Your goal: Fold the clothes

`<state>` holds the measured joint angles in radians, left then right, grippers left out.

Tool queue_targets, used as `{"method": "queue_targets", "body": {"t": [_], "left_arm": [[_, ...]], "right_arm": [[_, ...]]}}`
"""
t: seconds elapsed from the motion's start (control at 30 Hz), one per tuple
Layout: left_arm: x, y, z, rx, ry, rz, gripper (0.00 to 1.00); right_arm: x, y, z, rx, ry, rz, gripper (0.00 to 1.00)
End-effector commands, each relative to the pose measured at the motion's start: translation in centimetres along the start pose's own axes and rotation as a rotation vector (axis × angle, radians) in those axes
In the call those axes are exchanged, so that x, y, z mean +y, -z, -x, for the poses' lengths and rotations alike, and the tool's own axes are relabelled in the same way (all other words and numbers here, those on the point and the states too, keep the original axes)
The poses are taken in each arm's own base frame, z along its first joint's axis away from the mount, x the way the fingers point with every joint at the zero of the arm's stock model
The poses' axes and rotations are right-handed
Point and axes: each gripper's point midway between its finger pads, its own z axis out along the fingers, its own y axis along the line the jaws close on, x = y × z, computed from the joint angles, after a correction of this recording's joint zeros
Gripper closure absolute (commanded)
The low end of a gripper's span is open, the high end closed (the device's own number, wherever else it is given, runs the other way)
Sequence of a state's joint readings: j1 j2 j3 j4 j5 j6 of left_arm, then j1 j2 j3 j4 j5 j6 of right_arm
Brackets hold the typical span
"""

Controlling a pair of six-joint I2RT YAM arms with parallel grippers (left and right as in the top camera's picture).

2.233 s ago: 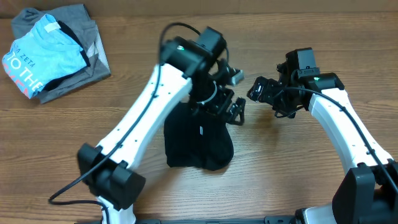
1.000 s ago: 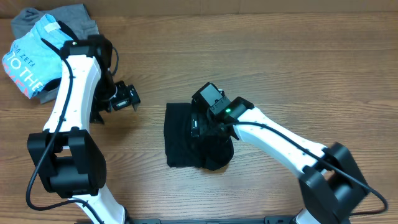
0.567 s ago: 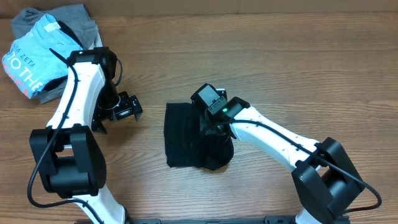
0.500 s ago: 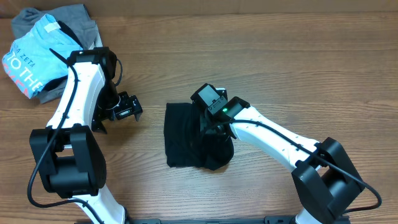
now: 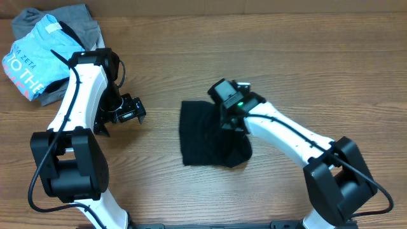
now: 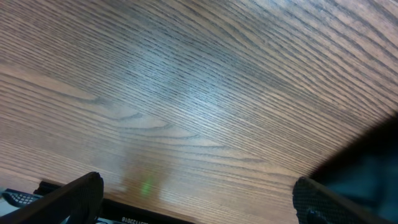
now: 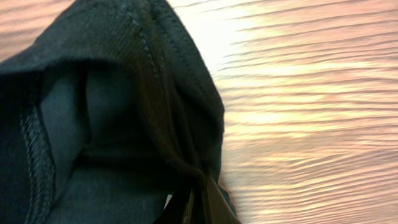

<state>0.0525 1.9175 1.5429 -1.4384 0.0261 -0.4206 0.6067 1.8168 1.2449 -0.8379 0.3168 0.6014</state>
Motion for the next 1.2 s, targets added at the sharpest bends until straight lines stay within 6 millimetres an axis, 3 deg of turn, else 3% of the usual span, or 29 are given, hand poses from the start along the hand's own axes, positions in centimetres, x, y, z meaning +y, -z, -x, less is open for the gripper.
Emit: {"method": "queue_targets", "body": {"t": [0.0,0.2,0.47,0.63,0.73,0.83,0.97,1.07,1.17], "left_arm": [[0.0,0.2,-0.3,-0.003,0.02,-0.011,0.0],[0.0,0.2,-0.3,-0.002,0.02,-0.01,0.0],[-0.7,0.2,-0.5,0.008,-0.026,-0.05,0.0],[-0.9,0.2,-0.4,0.006,-0.026,-0.055,0.0],[-0.9,0.2,-0.4,0.006,-0.026,-0.055,0.0],[-0.9,0.2,-0.4,0.005,-0.028,-0.055,0.0],[-1.2,0.2,-0.5,0.002,-0.036,-0.054,0.0],[-1.4,0.2,-0.5,0.001,-0.043,-0.053,0.0],[-1.8,0.2,-0.5,-0.008,-0.053,-0.055,0.0]], "right_arm": [[-2.2,0.1,2.1,-0.04,-0.054,-0.051,0.96],[-4.6,-0.7,2.6,-0.03,-0.095,-0.094,0.93],[-10.1,-1.0,2.8,0.003,-0.099,-0.248,0.72],[-13.4,-1.4,1.9,0.097,-0.144,-0.281,0.67],[-14.2,-1.5,1.3,0.16,-0.192,-0.244,0.67],[-13.2,-0.4,1.3,0.207,-0.233,-0.14,0.73],[-11.7,3.8,3.6,0.138,-0.25,-0.03,0.73],[-9.1,7.7,5.3,0.069,-0.196,0.131,0.65],[-5.7,10.7,5.5,0.038,-0.077,0.313,0.55]]}}
